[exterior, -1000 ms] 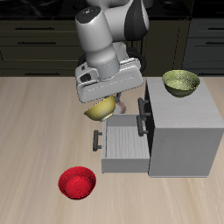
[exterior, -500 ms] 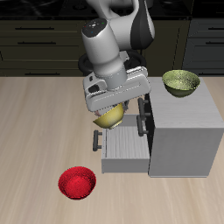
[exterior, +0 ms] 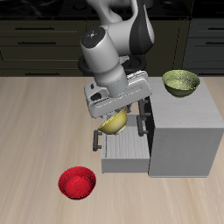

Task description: Place the yellow bowl in the bottom drawer of the white cabinet

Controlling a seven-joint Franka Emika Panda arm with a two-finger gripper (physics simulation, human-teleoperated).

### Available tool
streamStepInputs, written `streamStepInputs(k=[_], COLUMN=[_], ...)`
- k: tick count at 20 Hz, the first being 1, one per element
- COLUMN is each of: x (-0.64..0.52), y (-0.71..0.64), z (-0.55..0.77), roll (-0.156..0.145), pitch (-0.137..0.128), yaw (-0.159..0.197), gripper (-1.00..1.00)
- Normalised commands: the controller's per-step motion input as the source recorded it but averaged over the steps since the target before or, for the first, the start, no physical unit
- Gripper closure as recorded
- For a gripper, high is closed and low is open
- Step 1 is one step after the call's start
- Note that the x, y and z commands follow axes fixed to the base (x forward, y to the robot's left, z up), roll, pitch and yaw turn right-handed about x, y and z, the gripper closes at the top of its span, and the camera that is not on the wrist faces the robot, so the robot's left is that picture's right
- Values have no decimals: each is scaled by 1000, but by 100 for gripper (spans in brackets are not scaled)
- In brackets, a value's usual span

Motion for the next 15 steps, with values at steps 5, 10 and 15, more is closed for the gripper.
streamStepInputs(k=[5, 10, 15], x=[-12, -31, -53], y=[-20, -36, -72], z=[-76, -66, 7], roll=[-10, -9, -14], pitch=[16, 15, -2], yaw=[2, 6, -11], gripper=[-100, -100, -100])
